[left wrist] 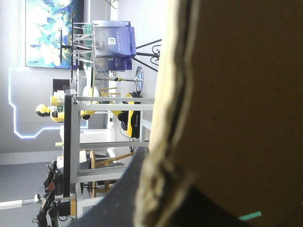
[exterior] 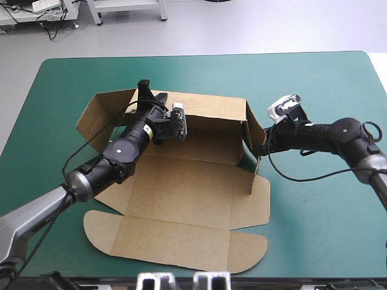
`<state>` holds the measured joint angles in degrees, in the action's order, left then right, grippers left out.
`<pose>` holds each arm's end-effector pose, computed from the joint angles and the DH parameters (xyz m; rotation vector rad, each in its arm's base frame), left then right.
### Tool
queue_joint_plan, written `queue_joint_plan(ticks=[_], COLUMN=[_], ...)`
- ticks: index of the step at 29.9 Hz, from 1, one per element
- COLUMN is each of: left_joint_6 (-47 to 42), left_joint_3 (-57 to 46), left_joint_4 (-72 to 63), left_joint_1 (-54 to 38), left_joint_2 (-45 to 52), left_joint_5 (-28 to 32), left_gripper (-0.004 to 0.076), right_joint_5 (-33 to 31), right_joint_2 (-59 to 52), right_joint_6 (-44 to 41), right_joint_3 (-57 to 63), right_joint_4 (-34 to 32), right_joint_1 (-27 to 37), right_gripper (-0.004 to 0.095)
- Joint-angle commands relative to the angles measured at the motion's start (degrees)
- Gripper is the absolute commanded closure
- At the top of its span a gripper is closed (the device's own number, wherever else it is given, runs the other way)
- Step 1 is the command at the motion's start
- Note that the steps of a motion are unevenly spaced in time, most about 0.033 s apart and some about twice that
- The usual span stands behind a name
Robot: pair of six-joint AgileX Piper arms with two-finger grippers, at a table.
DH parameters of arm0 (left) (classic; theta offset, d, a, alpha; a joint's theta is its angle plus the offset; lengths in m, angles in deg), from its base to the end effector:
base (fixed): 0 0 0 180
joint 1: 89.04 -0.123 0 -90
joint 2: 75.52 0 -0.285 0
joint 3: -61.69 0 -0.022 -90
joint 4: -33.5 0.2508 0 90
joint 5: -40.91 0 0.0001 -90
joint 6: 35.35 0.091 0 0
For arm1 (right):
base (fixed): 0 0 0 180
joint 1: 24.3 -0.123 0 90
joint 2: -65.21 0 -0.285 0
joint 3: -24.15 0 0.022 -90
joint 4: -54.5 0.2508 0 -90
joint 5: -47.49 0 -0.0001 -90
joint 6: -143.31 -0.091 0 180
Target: Fold the box
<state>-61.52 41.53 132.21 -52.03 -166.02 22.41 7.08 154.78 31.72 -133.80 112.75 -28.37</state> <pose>0.2785 -0.1741 0.3138 1.4415 1.2838 0.7256 0.2877 0.0708 0.2816 -0.6930 2.1640 0.5658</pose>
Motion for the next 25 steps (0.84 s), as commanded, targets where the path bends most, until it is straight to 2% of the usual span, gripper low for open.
queue_joint_plan(ticks=[1,6,16,18,20,25], left_joint_6=[0.1,-0.2,-3.3,-3.5,-3.3,-3.3], left_joint_3=[1.8,1.8,4.3,5.0,5.3,5.3], left_joint_4=[2.6,2.6,2.3,1.9,1.9,-1.7], left_joint_1=[0.0,0.0,0.0,0.0,0.0,0.0], left_joint_2=[1.8,1.5,1.5,1.5,1.5,1.5], left_joint_5=[-1.0,-1.0,-1.4,-1.4,-1.4,-2.0], left_gripper=[0.0734,0.0734,0.0731,0.071,0.0709,0.0709], right_joint_5=[1.9,-2.1,-2.0,-2.0,-2.0,-2.5], right_joint_2=[-4.5,-5.2,-5.2,-5.2,-5.2,-5.2], right_joint_6=[13.3,15.6,14.9,14.8,13.8,3.4], right_joint_3=[4.6,5.5,3.2,2.5,1.1,-5.5], right_joint_4=[9.9,12.2,12.7,12.5,10.9,1.3], right_joint_1=[0.4,0.4,0.4,0.4,0.4,0.4], right_gripper=[0.0932,0.0932,0.0932,0.0932,0.0932,0.0932])
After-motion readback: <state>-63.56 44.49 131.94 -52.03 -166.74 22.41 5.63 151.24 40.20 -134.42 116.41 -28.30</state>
